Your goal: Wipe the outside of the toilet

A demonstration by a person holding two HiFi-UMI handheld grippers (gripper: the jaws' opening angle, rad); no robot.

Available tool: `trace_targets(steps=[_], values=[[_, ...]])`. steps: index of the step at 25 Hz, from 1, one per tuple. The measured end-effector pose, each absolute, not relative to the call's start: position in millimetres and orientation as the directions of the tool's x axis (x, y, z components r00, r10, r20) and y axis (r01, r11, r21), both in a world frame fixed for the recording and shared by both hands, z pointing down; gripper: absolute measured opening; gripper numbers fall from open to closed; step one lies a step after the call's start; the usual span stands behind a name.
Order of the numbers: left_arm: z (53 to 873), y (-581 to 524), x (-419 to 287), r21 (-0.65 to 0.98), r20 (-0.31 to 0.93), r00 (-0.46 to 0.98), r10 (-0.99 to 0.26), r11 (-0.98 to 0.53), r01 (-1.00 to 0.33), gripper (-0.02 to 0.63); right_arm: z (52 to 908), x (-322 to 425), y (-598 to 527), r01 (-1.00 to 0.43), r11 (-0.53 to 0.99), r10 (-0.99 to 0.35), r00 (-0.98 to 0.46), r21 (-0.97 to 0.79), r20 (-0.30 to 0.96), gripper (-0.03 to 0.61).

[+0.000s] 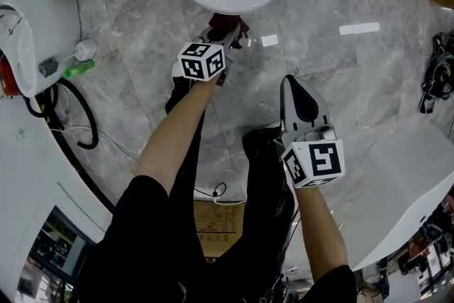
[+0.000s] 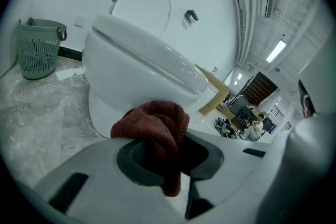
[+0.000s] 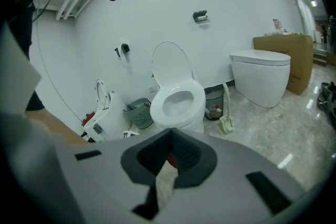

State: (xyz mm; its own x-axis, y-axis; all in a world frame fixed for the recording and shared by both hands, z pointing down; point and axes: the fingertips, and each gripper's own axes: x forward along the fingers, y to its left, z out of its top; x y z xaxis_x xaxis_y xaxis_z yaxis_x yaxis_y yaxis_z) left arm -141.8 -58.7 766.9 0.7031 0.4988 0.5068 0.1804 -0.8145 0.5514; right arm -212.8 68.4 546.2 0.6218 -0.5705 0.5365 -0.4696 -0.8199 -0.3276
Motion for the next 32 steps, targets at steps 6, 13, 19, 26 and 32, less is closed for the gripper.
trace_targets(steps=[6, 13, 19, 26, 32], values=[[743, -3, -137, 0.540, 0.492, 0.704, 0.512, -0.814, 0.214, 0.076, 528, -224, 124, -0.457, -0.831, -0.555, 0.649, -0.317, 0.520, 0.003], [662, 54, -157, 0.440, 0.520, 0.696, 0.496, -0.853, 0.280, 0.080, 480, -234, 201, -0.411, -0.845, -0.533, 0.690, -0.342, 0.489, 0.003], [556, 79, -174, 0.395, 0.519, 0.742, 0.424, -0.889, 0.232, 0.081, 399, -216, 272, -0.432, -0.827, -0.559, 0.700, -0.361, 0.444, 0.003], [438, 104, -161, 0.355, 0.467, 0.814, 0.346, -0.916, 0.186, 0.083, 294, -185, 298, -0.536, -0.791, -0.611, 0.671, -0.295, 0.419, 0.003], [401, 123, -132, 0.295, 0.455, 0.836, 0.308, -0.937, 0.185, 0.083, 258, -140, 292, -0.624, -0.740, -0.667, 0.628, -0.254, 0.400, 0.002]])
